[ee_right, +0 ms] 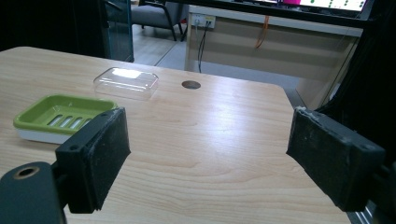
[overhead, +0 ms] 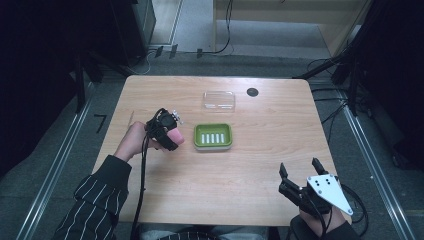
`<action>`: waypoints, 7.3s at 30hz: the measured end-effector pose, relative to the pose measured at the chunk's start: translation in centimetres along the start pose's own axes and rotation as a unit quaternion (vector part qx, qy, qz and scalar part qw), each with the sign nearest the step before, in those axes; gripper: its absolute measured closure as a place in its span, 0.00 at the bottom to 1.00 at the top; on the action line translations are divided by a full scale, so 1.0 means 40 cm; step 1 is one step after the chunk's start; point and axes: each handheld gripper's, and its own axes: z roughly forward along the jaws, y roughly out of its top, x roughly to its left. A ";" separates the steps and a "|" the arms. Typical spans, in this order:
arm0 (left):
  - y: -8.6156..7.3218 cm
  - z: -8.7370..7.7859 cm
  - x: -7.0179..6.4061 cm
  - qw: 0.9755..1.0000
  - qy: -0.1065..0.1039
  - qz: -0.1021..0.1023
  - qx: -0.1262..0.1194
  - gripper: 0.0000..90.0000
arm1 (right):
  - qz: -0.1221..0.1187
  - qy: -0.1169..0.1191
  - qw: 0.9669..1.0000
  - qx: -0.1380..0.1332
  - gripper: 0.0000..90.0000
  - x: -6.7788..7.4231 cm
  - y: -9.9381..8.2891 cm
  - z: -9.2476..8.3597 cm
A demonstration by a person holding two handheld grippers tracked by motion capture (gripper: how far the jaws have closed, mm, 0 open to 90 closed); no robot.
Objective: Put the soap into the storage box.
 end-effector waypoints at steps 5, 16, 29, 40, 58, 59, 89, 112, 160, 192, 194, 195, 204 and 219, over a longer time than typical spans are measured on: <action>0.016 -0.005 -0.005 1.000 -0.001 0.012 -0.006 0.43 | 0.001 -0.002 1.000 0.001 0.14 -0.002 -0.001 -0.003; 0.050 -0.007 -0.019 0.999 -0.003 0.040 -0.007 0.43 | 0.002 -0.011 1.000 0.002 0.14 -0.011 -0.005 -0.014; 0.096 -0.007 -0.022 0.998 -0.007 0.061 -0.016 0.43 | 0.006 -0.024 1.000 0.003 0.14 -0.022 -0.010 -0.028; 0.129 -0.002 -0.031 0.996 -0.011 0.081 -0.020 0.43 | 0.005 -0.026 1.000 0.004 0.14 -0.025 -0.012 -0.032; 0.170 -0.002 -0.036 0.994 -0.010 0.110 -0.026 0.43 | 0.005 -0.032 0.999 0.007 0.14 -0.030 -0.014 -0.039; 0.172 0.000 -0.037 0.993 -0.010 0.111 -0.028 0.43 | 0.007 -0.032 0.999 0.008 0.14 -0.029 -0.014 -0.040; 0.213 0.009 -0.040 0.990 -0.009 0.137 -0.028 0.43 | 0.009 -0.038 0.999 0.009 0.14 -0.030 -0.015 -0.048; 0.253 0.049 -0.055 0.986 -0.011 0.166 -0.032 0.43 | 0.006 -0.039 0.999 0.009 0.14 -0.031 -0.016 -0.048; 0.287 0.144 -0.077 0.974 -0.005 0.225 -0.025 0.43 | 0.009 -0.051 0.999 0.010 0.14 -0.040 -0.021 -0.064; 0.284 0.116 -0.069 0.977 -0.023 0.205 -0.054 0.40 | 0.008 -0.051 0.999 0.010 0.14 -0.040 -0.021 -0.064; 0.284 0.109 -0.068 0.978 -0.024 0.201 -0.051 0.39 | 0.008 -0.051 0.999 0.009 0.14 -0.041 -0.021 -0.065; 0.284 0.107 -0.067 0.979 -0.022 0.199 -0.044 0.36 | 0.008 -0.051 0.999 0.009 0.14 -0.041 -0.021 -0.065; 0.285 0.098 -0.080 0.986 -0.013 0.164 0.002 0.15 | 0.009 -0.050 0.999 0.009 0.14 -0.040 -0.020 -0.064; 0.241 0.049 -0.125 0.991 -0.009 0.129 0.042 0.07 | 0.012 -0.051 0.999 0.008 0.14 -0.041 -0.020 -0.066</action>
